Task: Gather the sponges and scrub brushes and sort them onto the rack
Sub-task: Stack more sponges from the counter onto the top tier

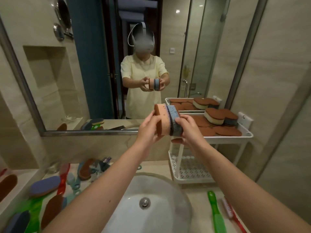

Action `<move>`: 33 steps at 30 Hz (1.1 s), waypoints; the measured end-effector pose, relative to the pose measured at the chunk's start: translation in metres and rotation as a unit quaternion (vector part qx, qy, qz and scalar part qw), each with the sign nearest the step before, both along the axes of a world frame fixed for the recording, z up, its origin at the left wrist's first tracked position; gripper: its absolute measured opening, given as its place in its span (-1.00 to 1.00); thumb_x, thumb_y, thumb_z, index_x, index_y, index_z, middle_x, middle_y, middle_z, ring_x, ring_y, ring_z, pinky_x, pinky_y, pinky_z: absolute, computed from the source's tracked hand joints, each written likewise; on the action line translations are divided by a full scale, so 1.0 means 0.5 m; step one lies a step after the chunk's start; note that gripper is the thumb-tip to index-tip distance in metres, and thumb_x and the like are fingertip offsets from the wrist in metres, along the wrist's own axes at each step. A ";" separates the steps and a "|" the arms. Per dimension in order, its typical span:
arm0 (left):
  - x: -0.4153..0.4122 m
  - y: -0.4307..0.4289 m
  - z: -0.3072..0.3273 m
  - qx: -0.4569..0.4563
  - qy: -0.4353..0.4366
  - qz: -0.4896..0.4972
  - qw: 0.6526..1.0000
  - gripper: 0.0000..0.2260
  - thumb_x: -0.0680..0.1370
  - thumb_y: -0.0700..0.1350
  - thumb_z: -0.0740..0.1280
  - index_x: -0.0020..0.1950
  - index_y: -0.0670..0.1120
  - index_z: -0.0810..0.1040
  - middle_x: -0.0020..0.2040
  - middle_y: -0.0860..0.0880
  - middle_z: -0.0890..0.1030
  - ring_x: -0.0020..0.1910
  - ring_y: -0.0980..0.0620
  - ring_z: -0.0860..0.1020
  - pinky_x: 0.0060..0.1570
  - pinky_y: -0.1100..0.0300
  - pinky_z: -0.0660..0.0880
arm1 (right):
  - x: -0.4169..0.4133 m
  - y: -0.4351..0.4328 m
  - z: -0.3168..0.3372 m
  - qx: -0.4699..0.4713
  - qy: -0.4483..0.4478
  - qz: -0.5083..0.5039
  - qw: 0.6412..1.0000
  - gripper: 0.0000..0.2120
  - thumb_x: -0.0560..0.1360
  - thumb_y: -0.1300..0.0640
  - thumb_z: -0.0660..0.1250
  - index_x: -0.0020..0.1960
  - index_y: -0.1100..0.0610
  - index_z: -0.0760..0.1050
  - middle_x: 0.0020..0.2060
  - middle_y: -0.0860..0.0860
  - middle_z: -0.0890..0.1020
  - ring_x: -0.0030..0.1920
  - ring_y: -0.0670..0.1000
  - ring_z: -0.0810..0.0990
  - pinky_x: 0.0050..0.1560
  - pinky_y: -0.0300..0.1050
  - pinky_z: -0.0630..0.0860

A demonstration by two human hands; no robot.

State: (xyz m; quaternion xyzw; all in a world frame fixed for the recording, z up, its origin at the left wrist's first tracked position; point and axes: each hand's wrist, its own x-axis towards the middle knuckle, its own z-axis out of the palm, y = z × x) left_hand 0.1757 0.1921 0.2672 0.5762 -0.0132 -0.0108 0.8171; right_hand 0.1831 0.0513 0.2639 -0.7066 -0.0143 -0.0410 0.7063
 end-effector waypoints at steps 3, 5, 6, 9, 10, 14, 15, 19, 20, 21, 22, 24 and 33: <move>0.024 -0.046 0.013 0.000 -0.024 -0.016 1.000 -0.52 0.56 -0.19 0.28 0.47 0.05 0.36 0.18 -0.05 0.61 0.11 0.01 0.60 -0.02 0.17 0.62 | 0.023 -0.050 0.023 -0.008 -0.027 -0.001 1.000 -0.88 0.55 -0.06 0.28 0.07 -0.18 0.41 0.10 -0.01 0.57 0.08 0.05 0.61 -0.15 -0.01 0.64; 0.046 -0.077 0.018 0.029 -0.030 -0.004 0.999 -0.48 0.53 -0.21 0.31 0.48 0.06 0.35 0.18 -0.03 0.62 0.12 0.00 0.60 0.05 0.11 0.60 | 0.042 -0.087 0.029 -0.014 -0.036 -0.008 0.999 -0.86 0.54 -0.05 0.31 0.08 -0.18 0.43 0.06 -0.05 0.59 0.04 0.03 0.63 -0.09 0.04 0.65; 0.058 -0.091 0.018 0.046 -0.031 0.007 0.998 -0.46 0.52 -0.20 0.32 0.48 0.07 0.34 0.20 -0.03 0.61 0.13 0.00 0.59 0.11 0.05 0.58 | 0.053 -0.105 0.031 -0.023 -0.043 -0.018 0.999 -0.84 0.53 -0.05 0.34 0.09 -0.16 0.44 0.04 -0.07 0.60 0.01 0.00 0.64 -0.11 0.01 0.65; 0.095 -0.132 0.013 0.083 -0.037 0.042 0.995 -0.42 0.50 -0.21 0.36 0.50 0.03 0.31 0.27 -0.08 0.56 0.18 -0.01 0.56 0.17 0.01 0.55 | 0.085 -0.157 0.034 -0.091 -0.081 -0.062 0.991 -0.80 0.48 -0.05 0.39 0.07 -0.09 0.47 -0.02 -0.08 0.59 -0.06 -0.11 0.61 -0.29 -0.26 0.53; 0.107 -0.145 0.011 0.102 -0.043 0.051 0.993 -0.41 0.49 -0.20 0.37 0.50 0.02 0.31 0.28 -0.08 0.55 0.19 -0.01 0.55 0.16 0.03 0.55 | 0.097 -0.174 0.033 -0.116 -0.091 -0.077 0.986 -0.81 0.47 -0.06 0.41 0.03 -0.08 0.48 -0.03 -0.06 0.58 -0.08 -0.12 0.59 -0.31 -0.28 0.49; 0.156 -0.192 0.001 0.147 -0.057 0.072 0.985 -0.37 0.45 -0.12 0.45 0.49 0.01 0.32 0.35 -0.06 0.49 0.24 0.02 0.50 0.21 0.04 0.52 | 0.152 -0.232 0.028 -0.217 -0.127 -0.113 0.961 -0.73 0.39 -0.13 0.43 -0.05 -0.01 0.47 0.00 0.01 0.53 -0.04 -0.06 0.54 -0.23 -0.17 0.50; 0.167 -0.202 -0.002 0.158 -0.061 0.082 0.982 -0.36 0.43 -0.09 0.47 0.48 0.01 0.34 0.36 -0.04 0.48 0.23 0.05 0.48 0.21 0.06 0.51 | 0.167 -0.243 0.027 -0.246 -0.135 -0.124 0.952 -0.72 0.38 -0.15 0.43 -0.06 -0.01 0.47 -0.01 0.00 0.51 -0.05 -0.06 0.52 -0.18 -0.12 0.51; 0.210 -0.233 -0.016 0.241 -0.061 0.131 0.960 -0.36 0.36 0.05 0.51 0.41 0.07 0.42 0.35 0.02 0.48 0.18 0.10 0.47 0.23 0.08 0.48 | 0.210 -0.275 0.014 -0.335 -0.146 -0.146 0.919 -0.68 0.31 -0.23 0.41 -0.10 -0.07 0.44 -0.07 -0.11 0.44 -0.13 -0.12 0.48 -0.11 0.01 0.55; 0.217 -0.239 -0.021 0.268 -0.055 0.139 0.952 -0.36 0.33 0.10 0.50 0.39 0.11 0.43 0.36 0.03 0.48 0.20 0.07 0.47 0.23 0.03 0.48 | 0.219 -0.280 0.008 -0.354 -0.152 -0.147 0.911 -0.67 0.30 -0.24 0.42 -0.10 -0.07 0.44 -0.08 -0.12 0.43 -0.14 -0.12 0.49 -0.11 0.02 0.56; 0.223 -0.245 -0.025 0.295 -0.048 0.145 0.943 -0.35 0.30 0.16 0.49 0.37 0.15 0.43 0.36 0.03 0.47 0.23 0.04 0.47 0.24 -0.02 0.48 | 0.228 -0.285 0.001 -0.374 -0.159 -0.149 0.902 -0.66 0.30 -0.24 0.42 -0.10 -0.07 0.44 -0.08 -0.12 0.43 -0.14 -0.10 0.50 -0.11 0.02 0.56; 0.228 -0.251 -0.029 0.321 -0.040 0.150 0.934 -0.34 0.26 0.21 0.47 0.36 0.19 0.43 0.36 0.04 0.46 0.26 0.01 0.47 0.25 -0.06 0.46 | 0.237 -0.290 -0.005 -0.393 -0.168 -0.150 0.891 -0.66 0.30 -0.25 0.42 -0.10 -0.07 0.44 -0.08 -0.13 0.43 -0.13 -0.08 0.51 -0.09 0.02 0.56; 0.239 -0.260 -0.036 0.369 -0.027 0.160 0.915 -0.32 0.23 0.30 0.42 0.33 0.25 0.42 0.36 0.06 0.46 0.29 -0.01 0.46 0.27 -0.09 0.42 | 0.254 -0.298 -0.017 -0.432 -0.188 -0.153 0.869 -0.66 0.31 -0.27 0.41 -0.11 -0.07 0.44 -0.09 -0.13 0.45 -0.08 -0.06 0.52 -0.01 0.02 0.51; 0.284 -0.299 -0.068 0.524 -0.018 0.213 0.825 -0.41 0.30 0.37 0.36 0.30 0.25 0.44 0.32 0.07 0.46 0.31 0.01 0.43 0.26 -0.04 0.25 | 0.300 -0.319 -0.062 -0.536 -0.226 -0.165 0.796 -0.68 0.32 -0.23 0.40 -0.19 -0.04 0.39 -0.15 -0.09 0.43 0.02 0.06 0.44 0.04 0.00 0.31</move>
